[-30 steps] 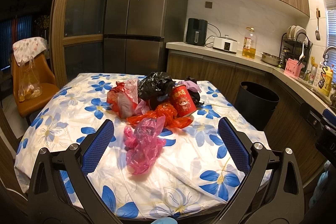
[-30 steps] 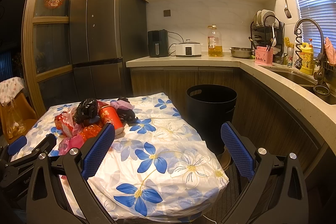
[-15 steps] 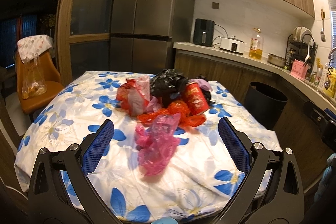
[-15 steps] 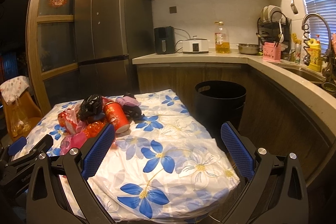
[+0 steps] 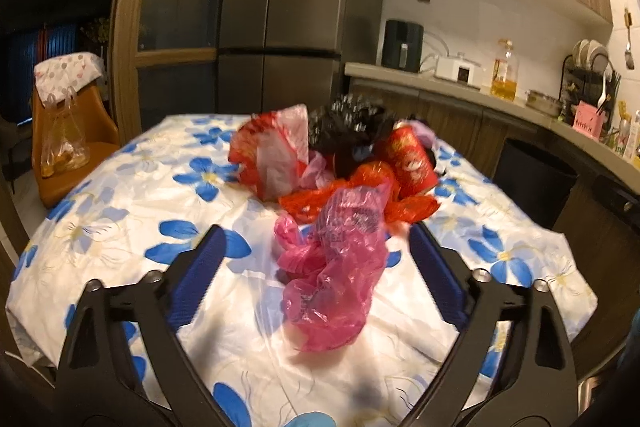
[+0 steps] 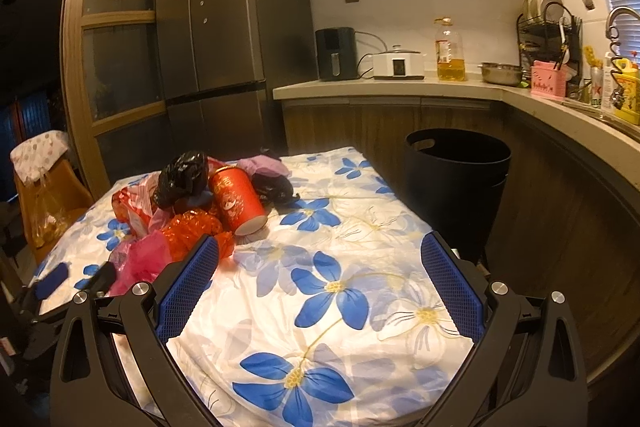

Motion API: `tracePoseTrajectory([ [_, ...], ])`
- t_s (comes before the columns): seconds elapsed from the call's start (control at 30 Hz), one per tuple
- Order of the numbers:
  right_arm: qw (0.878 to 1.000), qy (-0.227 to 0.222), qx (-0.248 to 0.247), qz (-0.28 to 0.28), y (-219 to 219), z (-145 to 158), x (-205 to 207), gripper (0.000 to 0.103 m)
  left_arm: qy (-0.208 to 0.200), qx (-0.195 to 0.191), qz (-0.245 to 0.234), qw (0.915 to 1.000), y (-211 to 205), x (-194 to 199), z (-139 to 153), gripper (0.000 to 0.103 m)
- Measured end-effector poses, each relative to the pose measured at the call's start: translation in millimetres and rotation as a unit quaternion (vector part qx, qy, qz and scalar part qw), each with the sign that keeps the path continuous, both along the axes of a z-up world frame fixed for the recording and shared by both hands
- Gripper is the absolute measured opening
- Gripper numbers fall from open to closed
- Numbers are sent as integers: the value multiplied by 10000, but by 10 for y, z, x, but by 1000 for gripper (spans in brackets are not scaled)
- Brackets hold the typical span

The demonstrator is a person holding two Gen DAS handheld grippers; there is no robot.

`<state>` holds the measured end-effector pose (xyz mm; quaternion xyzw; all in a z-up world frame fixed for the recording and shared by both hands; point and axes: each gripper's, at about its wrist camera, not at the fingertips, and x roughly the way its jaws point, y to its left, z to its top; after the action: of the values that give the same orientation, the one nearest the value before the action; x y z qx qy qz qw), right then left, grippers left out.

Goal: Collect trash
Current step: 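Grasp the pink plastic bag with the left tool while the right tool grasps the orange-red bag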

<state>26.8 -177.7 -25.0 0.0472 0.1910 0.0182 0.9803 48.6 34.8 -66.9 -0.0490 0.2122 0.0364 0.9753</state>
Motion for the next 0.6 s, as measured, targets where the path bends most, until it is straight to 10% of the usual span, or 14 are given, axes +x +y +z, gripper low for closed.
tracePoseTrajectory([
  [0.33,9989,66,17,472,300,-150,334,86,467,-471,-91,9978,239,215,-249,16],
  [0.6,9942,216,175,1042,620,-289,640,72,106,-715,103,9973,436,75,-77,10],
])
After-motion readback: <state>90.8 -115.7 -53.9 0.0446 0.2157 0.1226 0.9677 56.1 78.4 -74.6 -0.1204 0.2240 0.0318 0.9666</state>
